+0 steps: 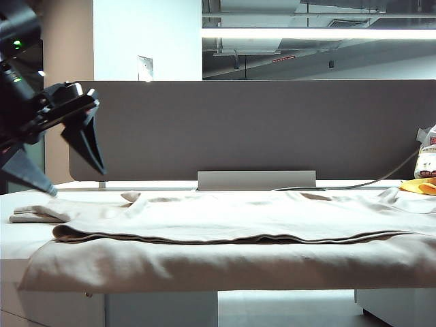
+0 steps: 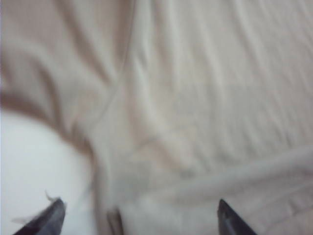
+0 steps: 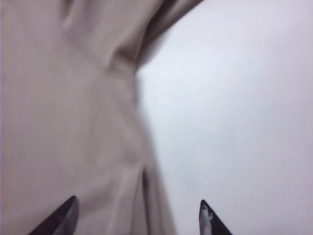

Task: Fold the bottom side of the T-shirt horizontally towards the center, about one-third of the way, then fold the sleeve back towards the center, creating a straight line along the edge of the T-shirt, and finally fold the bottom of the T-shirt up towards the top, creating a neat rectangle.

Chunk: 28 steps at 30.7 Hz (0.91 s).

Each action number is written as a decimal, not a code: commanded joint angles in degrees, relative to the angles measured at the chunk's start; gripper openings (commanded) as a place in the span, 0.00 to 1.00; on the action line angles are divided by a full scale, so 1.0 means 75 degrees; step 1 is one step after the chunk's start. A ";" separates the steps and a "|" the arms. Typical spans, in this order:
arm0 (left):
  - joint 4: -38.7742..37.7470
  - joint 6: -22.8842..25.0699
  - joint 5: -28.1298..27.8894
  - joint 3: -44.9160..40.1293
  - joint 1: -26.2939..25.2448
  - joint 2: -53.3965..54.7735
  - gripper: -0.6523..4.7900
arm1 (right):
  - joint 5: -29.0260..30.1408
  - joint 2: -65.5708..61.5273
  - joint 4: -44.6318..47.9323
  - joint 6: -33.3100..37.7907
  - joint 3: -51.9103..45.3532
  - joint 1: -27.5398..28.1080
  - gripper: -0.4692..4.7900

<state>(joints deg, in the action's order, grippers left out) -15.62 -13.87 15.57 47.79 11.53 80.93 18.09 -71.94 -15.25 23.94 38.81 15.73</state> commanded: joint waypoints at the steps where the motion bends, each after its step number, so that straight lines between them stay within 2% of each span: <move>1: 0.0166 0.0052 -0.0044 0.0507 -0.0321 0.0356 0.86 | 0.0006 -0.0615 0.0119 -0.0233 0.0694 0.0192 0.68; 10: -0.0090 0.0117 0.0356 0.1833 -0.1649 0.1897 0.86 | -0.0009 -0.2567 -0.0067 -0.0641 0.2798 0.0536 0.68; 15: -0.0548 0.0583 0.0154 0.2626 -0.1871 0.2669 0.86 | 0.0012 -0.3573 -0.0460 -0.0831 0.3783 0.0533 0.68; 19: -0.0944 0.1003 -0.0659 0.3153 -0.1894 0.2891 0.86 | 0.0230 -0.4275 -0.0568 -0.0831 0.4363 0.0606 0.70; 25: -0.0906 0.0988 -0.1064 0.3453 -0.2031 0.2906 0.84 | 0.0236 -0.4835 -0.0478 -0.0857 0.4637 0.0714 0.71; 28: -0.0886 0.0985 -0.1072 0.3523 -0.2069 0.3063 0.75 | 0.0283 -0.5077 -0.0478 -0.0863 0.4753 0.0764 0.71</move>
<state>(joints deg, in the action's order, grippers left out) -22.28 -6.83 7.64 73.73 -4.01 103.20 19.70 -109.56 -19.35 17.74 73.80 21.23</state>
